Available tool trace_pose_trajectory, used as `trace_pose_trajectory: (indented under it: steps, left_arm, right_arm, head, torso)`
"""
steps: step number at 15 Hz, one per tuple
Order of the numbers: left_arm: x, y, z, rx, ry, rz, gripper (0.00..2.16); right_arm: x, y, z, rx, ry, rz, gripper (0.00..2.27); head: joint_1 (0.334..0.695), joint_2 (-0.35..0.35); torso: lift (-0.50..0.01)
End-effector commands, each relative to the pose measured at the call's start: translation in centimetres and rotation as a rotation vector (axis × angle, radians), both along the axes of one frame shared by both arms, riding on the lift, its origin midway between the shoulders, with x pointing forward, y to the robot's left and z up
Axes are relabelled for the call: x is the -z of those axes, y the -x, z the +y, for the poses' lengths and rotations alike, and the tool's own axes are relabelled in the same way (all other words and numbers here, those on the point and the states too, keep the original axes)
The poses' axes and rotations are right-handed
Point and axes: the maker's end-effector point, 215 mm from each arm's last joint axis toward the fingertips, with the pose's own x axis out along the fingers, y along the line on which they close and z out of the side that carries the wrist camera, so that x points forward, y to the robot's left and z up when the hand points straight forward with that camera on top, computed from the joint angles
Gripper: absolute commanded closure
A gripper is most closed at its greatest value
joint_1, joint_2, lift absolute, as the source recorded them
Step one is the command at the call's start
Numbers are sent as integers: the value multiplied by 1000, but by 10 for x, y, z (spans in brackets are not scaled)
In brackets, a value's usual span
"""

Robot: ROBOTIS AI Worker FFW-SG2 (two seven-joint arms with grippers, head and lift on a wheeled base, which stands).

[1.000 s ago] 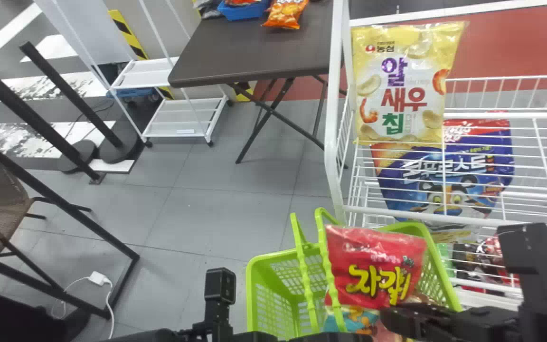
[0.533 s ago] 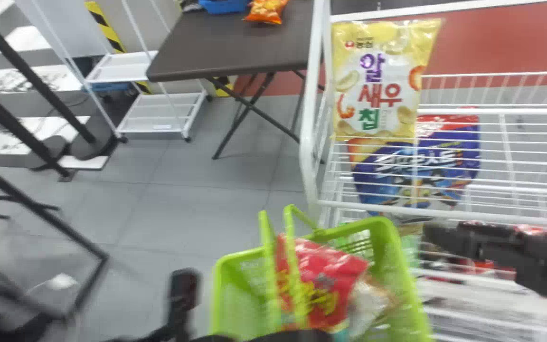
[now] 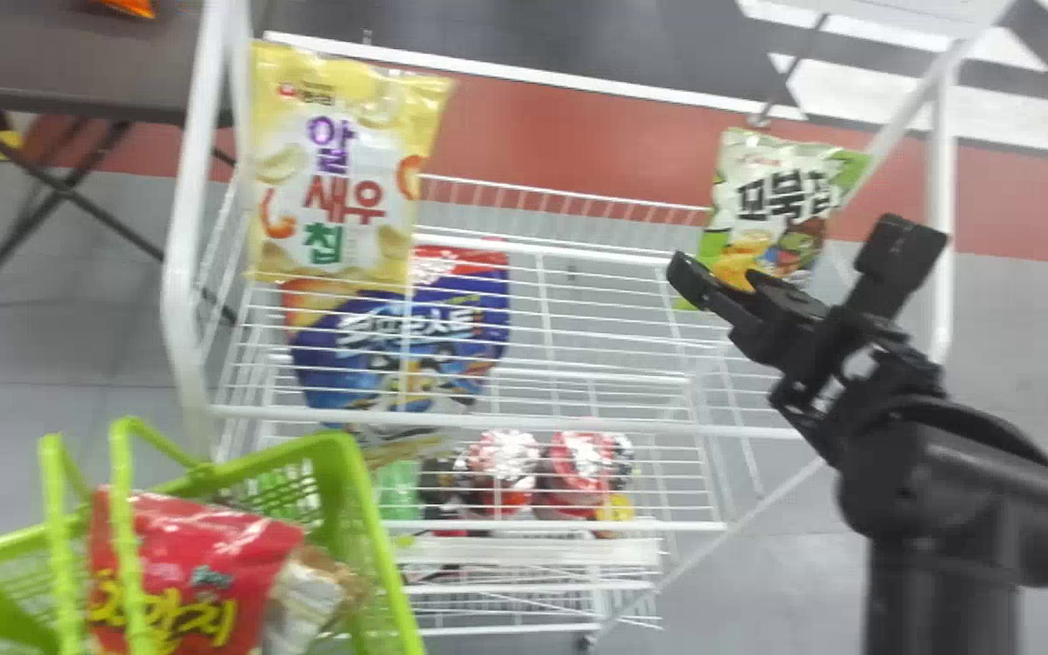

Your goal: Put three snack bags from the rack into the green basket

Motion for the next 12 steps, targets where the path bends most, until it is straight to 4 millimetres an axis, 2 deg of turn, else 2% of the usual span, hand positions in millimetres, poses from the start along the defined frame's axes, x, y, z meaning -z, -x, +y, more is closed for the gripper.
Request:
trace_pose_trajectory:
  steps: [1, 4, 7, 9, 10, 11, 12]
  left_arm:
    - [-1, 0, 1, -2, 10, -1, 2148]
    - [0, 0, 3, -6, 8, 4, 2148]
    - [0, -1, 5, -10, 6, 2, 2148]
    - [0, -1, 5, -11, 7, 3, 2148]
    - [1, -1, 5, -13, 6, 2, 2148]
    - [2, -1, 6, -16, 5, 4, 2148]
    - [1, -1, 7, -17, 4, 3, 2148]
  right_arm:
    - [5, -25, -34, 62, 72, -23, 56]
    - [21, -44, -66, 162, 153, 15, 63]
    - [42, -60, -77, 206, 209, 89, 90]
    - [48, -70, -82, 233, 267, 112, 262]
    - [49, -72, -85, 240, 295, 123, 414]
    - [50, -72, -82, 231, 309, 127, 775]
    - [50, -71, -80, 229, 312, 113, 1490]
  head:
    - [695, -348]
    - [695, -350]
    - [695, -350]
    - [695, -350]
    - [695, -350]
    - [695, -350]
    - [695, -350]
  torso:
    - [0]
    - [0]
    - [0]
    - [0]
    - [0]
    - [0]
    - [0]
